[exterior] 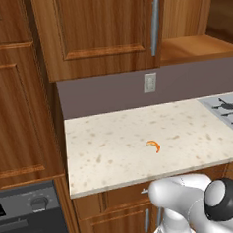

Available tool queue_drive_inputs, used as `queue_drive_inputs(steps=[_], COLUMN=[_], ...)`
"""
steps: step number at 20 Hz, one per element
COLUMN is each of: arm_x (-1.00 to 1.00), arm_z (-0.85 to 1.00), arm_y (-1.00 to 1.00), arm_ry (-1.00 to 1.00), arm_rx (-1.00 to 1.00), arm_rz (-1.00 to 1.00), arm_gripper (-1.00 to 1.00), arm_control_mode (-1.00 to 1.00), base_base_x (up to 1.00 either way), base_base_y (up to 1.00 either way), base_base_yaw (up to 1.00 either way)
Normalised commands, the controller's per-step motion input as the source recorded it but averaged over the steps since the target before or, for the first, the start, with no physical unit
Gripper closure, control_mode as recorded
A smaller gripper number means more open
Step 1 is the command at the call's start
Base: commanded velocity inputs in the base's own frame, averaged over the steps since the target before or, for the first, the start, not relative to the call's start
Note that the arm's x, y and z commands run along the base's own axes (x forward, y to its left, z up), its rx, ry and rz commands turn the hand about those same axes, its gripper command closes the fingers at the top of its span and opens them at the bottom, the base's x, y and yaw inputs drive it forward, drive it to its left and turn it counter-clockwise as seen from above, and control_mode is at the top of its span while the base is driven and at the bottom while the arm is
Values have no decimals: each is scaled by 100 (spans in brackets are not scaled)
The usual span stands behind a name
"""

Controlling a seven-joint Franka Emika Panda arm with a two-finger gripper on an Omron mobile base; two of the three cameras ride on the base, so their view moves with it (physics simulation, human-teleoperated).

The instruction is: Retrieve the tupperware from the cabinet, then place the raw meat into the tupperware to avoid contamination.

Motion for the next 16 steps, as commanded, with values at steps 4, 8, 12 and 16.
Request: queue_drive_inputs(steps=[4, 8, 12, 16], arm_x=[-11, -1, -4, -2], arm_z=[-34, -30, -13, -5], arm_y=[70, 72, 64, 65], arm_ry=[-6, -10, -18, -24], arm_rx=[0, 5, 11, 18], arm_rz=[1, 2, 0, 3], arm_gripper=[-100, -100, -100, -100], arm_control_mode=[-100, -100, -100, -100], base_base_x=[0, 0, 0, 0], base_base_y=[0, 0, 0, 0], base_base_yaw=[0, 0, 0, 0])
